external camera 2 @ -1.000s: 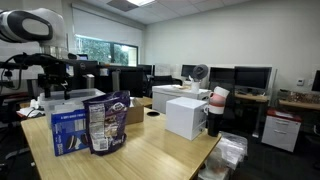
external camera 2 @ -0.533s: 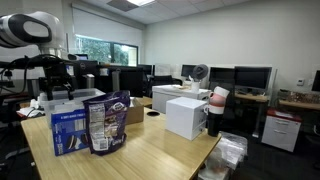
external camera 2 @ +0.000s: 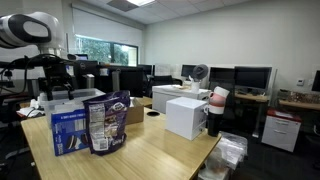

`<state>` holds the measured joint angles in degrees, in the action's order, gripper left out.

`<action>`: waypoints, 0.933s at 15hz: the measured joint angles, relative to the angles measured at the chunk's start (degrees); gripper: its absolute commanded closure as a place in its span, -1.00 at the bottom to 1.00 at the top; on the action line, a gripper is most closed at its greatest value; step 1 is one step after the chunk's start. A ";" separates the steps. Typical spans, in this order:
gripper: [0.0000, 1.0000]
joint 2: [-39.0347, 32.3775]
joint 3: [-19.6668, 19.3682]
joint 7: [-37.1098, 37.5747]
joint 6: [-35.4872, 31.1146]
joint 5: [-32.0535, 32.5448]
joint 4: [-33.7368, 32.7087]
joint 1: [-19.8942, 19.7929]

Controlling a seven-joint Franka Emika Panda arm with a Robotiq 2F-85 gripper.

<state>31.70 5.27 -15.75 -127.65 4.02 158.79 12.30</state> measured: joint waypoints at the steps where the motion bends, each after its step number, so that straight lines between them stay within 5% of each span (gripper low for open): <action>1: -1.00 -0.02 -0.05 0.00 -0.40 0.00 0.01 0.00; 8: -1.00 -2.00 -0.55 -0.91 -11.82 1.50 0.01 0.00; 14: -1.00 -5.26 -0.93 -6.50 -14.51 3.57 0.01 0.35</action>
<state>26.44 4.33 -22.25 -142.16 7.59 158.81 12.64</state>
